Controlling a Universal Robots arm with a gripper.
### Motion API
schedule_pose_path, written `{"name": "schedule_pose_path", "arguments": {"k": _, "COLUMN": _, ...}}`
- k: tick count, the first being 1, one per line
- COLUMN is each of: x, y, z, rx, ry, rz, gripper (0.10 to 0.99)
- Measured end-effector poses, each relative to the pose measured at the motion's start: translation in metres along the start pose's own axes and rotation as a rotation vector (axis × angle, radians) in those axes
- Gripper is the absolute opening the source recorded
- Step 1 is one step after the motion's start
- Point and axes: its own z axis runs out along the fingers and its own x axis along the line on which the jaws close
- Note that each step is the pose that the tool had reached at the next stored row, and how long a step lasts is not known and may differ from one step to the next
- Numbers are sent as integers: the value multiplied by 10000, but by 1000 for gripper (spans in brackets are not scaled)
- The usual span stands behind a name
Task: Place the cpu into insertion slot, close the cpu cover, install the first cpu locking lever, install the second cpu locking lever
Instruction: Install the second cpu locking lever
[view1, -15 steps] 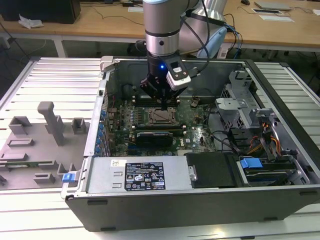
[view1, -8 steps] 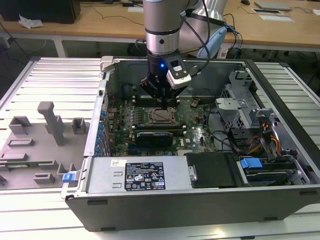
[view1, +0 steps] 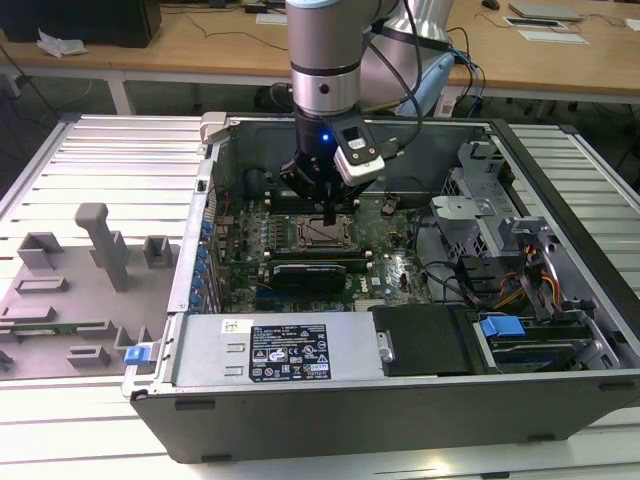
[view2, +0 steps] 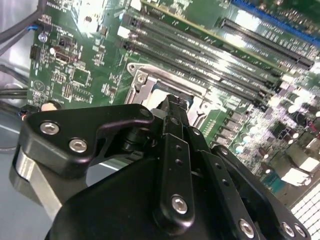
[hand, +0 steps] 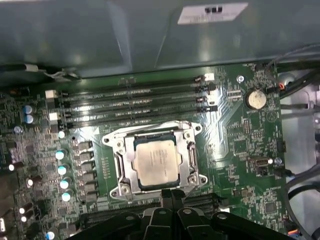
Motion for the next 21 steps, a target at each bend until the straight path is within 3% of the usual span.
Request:
{"name": "schedule_pose_path", "arguments": {"k": 5, "x": -13, "y": -105, "z": 5, "rx": 1, "ry": 0, "rz": 1, "gripper": 106}}
{"name": "schedule_pose_path", "arguments": {"k": 8, "x": -25, "y": -235, "z": 12, "rx": -75, "ry": 10, "rz": 7, "gripper": 106}}
{"name": "schedule_pose_path", "arguments": {"k": 12, "x": 27, "y": -300, "z": 21, "rx": -359, "ry": 47, "rz": 36, "gripper": 106}}
{"name": "schedule_pose_path", "arguments": {"k": 14, "x": 69, "y": -353, "z": 29, "rx": -700, "ry": 92, "rz": 71, "gripper": 106}}
{"name": "schedule_pose_path", "arguments": {"k": 21, "x": 161, "y": -481, "z": 55, "rx": -1217, "ry": 159, "rz": 122, "gripper": 106}}
